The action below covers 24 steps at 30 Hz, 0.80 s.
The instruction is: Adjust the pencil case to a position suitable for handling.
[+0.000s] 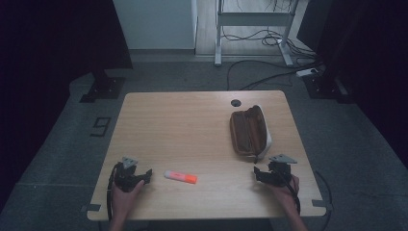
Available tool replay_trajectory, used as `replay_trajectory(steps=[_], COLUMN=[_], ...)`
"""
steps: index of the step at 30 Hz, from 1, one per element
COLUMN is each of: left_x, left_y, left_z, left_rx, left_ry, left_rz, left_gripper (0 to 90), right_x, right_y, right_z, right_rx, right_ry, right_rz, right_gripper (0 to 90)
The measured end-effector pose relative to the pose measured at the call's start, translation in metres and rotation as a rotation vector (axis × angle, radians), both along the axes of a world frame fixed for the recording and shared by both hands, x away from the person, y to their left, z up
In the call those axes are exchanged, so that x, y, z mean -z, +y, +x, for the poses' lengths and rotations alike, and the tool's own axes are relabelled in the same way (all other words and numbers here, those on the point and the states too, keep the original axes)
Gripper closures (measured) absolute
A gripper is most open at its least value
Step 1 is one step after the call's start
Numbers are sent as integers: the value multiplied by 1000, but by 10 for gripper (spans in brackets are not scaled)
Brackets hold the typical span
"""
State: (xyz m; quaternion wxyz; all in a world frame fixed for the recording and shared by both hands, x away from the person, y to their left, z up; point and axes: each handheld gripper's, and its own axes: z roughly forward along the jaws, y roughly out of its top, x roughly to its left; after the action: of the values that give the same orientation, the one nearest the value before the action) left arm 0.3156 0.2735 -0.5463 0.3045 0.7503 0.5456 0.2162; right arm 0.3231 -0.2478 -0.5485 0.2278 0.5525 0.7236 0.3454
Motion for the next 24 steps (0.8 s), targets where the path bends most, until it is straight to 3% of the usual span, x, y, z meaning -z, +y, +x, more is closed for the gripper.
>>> replay_trajectory(steps=[9,16,24], left_x=[0,0,0], left_y=[0,0,0], left_z=[0,0,0], left_rx=[0,0,0], left_ry=[-2,-2,-2], left_rz=[1,1,1], left_gripper=[177,177,177], right_x=[-23,-32,-49], right_y=[-18,-25,-26], right_z=[-6,-6,-3], right_rx=[20,27,25], right_ry=[-78,-98,-153], right_rz=[78,103,128], right_gripper=[131,136,153])
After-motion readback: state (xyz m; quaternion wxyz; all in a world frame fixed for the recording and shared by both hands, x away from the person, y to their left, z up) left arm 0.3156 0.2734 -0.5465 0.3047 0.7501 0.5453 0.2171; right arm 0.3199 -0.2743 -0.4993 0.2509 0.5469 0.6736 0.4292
